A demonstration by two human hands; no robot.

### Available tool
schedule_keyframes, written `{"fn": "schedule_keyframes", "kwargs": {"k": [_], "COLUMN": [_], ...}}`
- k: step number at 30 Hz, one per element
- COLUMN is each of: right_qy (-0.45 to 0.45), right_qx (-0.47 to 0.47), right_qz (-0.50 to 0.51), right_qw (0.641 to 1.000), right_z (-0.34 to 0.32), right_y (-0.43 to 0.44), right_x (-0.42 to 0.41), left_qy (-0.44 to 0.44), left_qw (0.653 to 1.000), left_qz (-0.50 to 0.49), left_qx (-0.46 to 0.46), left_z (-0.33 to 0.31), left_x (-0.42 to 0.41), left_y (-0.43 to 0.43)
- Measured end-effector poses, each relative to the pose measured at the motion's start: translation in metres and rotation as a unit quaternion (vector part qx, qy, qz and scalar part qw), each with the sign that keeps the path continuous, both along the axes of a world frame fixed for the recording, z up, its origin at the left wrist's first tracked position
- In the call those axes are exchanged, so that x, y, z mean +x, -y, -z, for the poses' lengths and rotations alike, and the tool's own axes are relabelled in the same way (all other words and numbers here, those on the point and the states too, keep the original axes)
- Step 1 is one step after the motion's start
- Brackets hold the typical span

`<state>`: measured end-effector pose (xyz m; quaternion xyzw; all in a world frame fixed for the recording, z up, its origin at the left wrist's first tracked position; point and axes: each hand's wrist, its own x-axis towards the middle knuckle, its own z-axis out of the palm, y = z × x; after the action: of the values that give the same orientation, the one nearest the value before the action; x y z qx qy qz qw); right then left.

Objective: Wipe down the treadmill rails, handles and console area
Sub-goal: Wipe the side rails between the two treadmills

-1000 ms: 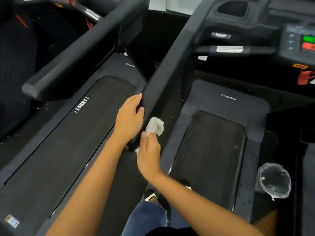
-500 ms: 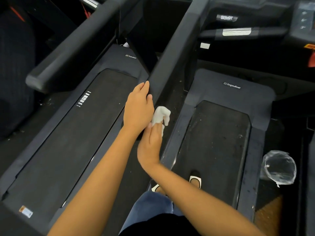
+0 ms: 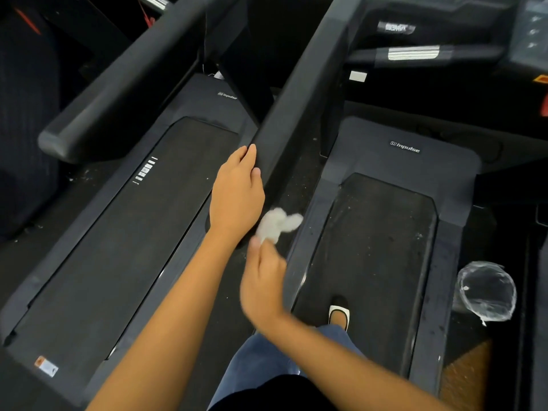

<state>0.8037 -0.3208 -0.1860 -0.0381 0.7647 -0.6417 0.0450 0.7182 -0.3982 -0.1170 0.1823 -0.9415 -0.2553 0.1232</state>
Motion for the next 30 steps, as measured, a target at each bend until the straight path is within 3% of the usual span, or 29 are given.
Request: {"fn": "schedule_keyframes", "kwargs": {"k": [3, 5, 9, 12, 17, 22, 30], "right_qy": [0.013, 0.086, 0.267, 0.335, 0.257, 0.178, 0.218], "right_qx": [-0.024, -0.094, -0.210, -0.244, -0.140, -0.175, -0.117], "right_qz": [-0.047, -0.005, 0.105, 0.097, 0.123, 0.054, 0.099], "right_qw": [0.999, 0.992, 0.935, 0.905, 0.948, 0.967, 0.964], "right_z": [-0.003, -0.009, -0.017, -0.006, -0.005, 0.008, 0.009], "right_y": [-0.005, -0.001, 0.012, 0.013, 0.007, -0.002, -0.001], "right_x": [0.014, -0.020, -0.136, -0.201, -0.162, -0.071, -0.238], "left_qy": [-0.002, -0.003, 0.004, 0.014, 0.044, 0.059, 0.083], "left_qw": [1.000, 1.000, 1.000, 1.000, 0.998, 0.994, 0.986], "left_qz": [-0.001, -0.002, -0.004, -0.005, 0.006, 0.044, 0.045], "left_qx": [-0.001, 0.003, -0.006, -0.022, -0.046, -0.082, -0.140], "left_z": [0.000, 0.000, -0.001, -0.003, -0.008, -0.011, -0.008], "left_x": [0.000, 0.001, 0.002, 0.001, -0.011, -0.027, -0.027], "left_y": [0.000, 0.001, -0.001, -0.004, -0.009, -0.018, -0.025]}}
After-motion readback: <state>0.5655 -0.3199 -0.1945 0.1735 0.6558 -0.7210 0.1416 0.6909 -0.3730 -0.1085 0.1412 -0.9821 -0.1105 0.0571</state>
